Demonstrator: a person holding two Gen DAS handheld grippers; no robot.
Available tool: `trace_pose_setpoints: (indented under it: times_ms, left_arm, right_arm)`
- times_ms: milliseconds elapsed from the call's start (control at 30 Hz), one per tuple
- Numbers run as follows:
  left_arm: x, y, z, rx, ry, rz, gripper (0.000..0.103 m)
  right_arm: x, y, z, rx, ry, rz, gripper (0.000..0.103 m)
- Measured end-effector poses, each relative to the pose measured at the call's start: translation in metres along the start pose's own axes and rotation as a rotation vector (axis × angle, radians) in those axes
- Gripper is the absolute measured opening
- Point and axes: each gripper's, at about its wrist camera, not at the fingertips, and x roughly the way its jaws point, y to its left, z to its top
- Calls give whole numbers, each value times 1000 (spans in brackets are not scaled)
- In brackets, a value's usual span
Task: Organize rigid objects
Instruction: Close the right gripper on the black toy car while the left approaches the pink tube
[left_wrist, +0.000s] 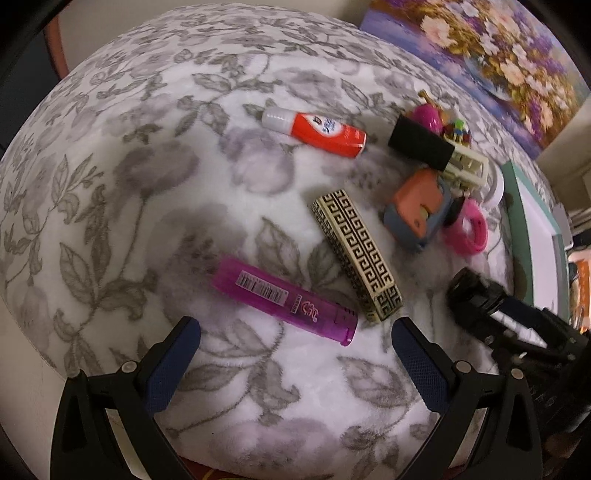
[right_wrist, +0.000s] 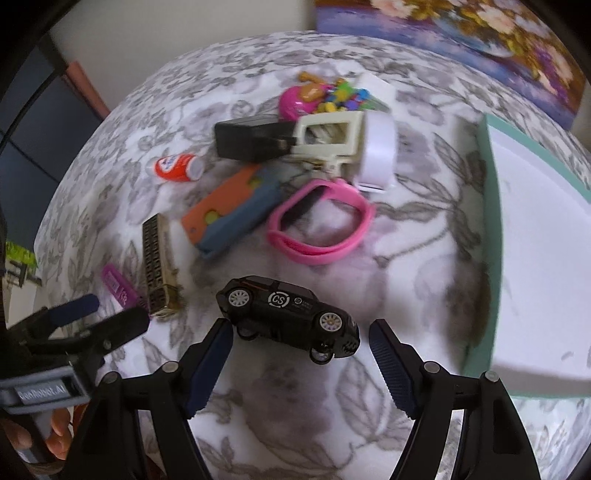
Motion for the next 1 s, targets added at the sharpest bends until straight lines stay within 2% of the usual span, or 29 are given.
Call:
trace_pose_setpoints:
  times_ms: [333, 400, 567, 700, 800, 1000]
  left_arm:
    - [4, -10, -3, 56, -18, 16, 102]
    - [5, -11, -3, 67, -24, 29, 96]
    - [3, -13, -3, 103, -37, 39, 95]
    - [4, -18, -3, 126, -47, 39, 95]
    - [4, -21, -1, 144, -61, 38, 95]
    - [6, -31, 4, 178, -73, 49, 95]
  right_arm:
    - [-12, -24, -5, 120, -3, 28, 80]
    - [-13, -28, -5, 147, -1, 46, 81]
    - [-16, -28, -7, 208, 10, 70, 85]
    - [-18, -29, -7, 273, 22, 92, 98]
    - [-15, -27, -3, 314, 34, 68, 98]
    - [-6, -18, 1, 318, 52, 26, 98]
